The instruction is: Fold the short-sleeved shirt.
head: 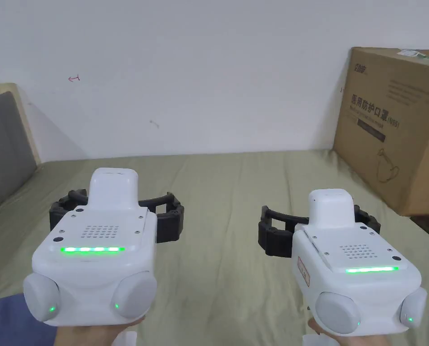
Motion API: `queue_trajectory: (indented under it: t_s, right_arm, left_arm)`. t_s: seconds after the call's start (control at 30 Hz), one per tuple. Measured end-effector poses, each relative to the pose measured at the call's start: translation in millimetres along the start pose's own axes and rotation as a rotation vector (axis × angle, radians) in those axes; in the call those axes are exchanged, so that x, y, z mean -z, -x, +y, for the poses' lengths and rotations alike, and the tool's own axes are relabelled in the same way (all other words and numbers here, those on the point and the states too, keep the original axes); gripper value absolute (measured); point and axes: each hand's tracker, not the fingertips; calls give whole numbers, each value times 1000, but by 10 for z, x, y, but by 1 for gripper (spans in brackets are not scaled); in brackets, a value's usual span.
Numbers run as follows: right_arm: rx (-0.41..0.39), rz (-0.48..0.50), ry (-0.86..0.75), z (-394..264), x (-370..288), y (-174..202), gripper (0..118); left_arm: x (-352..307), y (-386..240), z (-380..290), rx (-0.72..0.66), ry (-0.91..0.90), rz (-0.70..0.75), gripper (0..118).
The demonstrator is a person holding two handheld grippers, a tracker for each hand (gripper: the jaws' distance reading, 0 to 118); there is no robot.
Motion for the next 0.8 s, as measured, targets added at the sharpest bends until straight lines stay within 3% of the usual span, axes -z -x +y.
queue_trajectory:
  t_s: [0.1, 0.13, 0.2, 0.27, 0.37, 0.43, 0.47, 0.57, 0.67, 0.73, 0.8]
  right_arm:
    - [-8, -31, 6, 43, -7, -3, 115]
    - [-99, -128, 26, 110, -21, 63, 115]
    - [-372, -251, -71, 162, -42, 279, 115]
    - [-733, -343, -169, 103, -45, 538, 115]
    - [-1204, -309, -233, -160, -33, 821, 115]
    - [-1386, -268, -248, -376, -16, 944, 115]
    - [-1421, -245, -228, -441, -6, 979, 115]
    - [-1329, -128, -97, -535, 27, 1019, 115]
    - [-1193, -114, -71, -455, 59, 969, 115]
    - [-933, -112, -41, -231, 84, 898, 115]
    - [-583, -90, 15, 54, 84, 704, 115]
  left_arm:
    - [-4, 5, 2, -17, -4, -6, 115]
    - [-12, 53, 8, -106, -12, -23, 115]
    - [3, 214, -1, -339, -13, -105, 115]
    - [66, 422, -164, -723, -17, -177, 115]
    - [173, 618, -581, -1178, 52, -228, 115]
    - [220, 676, -859, -1339, 84, -200, 115]
    - [227, 698, -952, -1373, 94, -173, 115]
    - [231, 711, -1015, -1356, 114, -141, 115]
    - [214, 697, -806, -1173, 74, -106, 115]
    - [185, 607, -551, -993, 28, -96, 115]
    - [134, 475, -251, -753, -13, -73, 115]
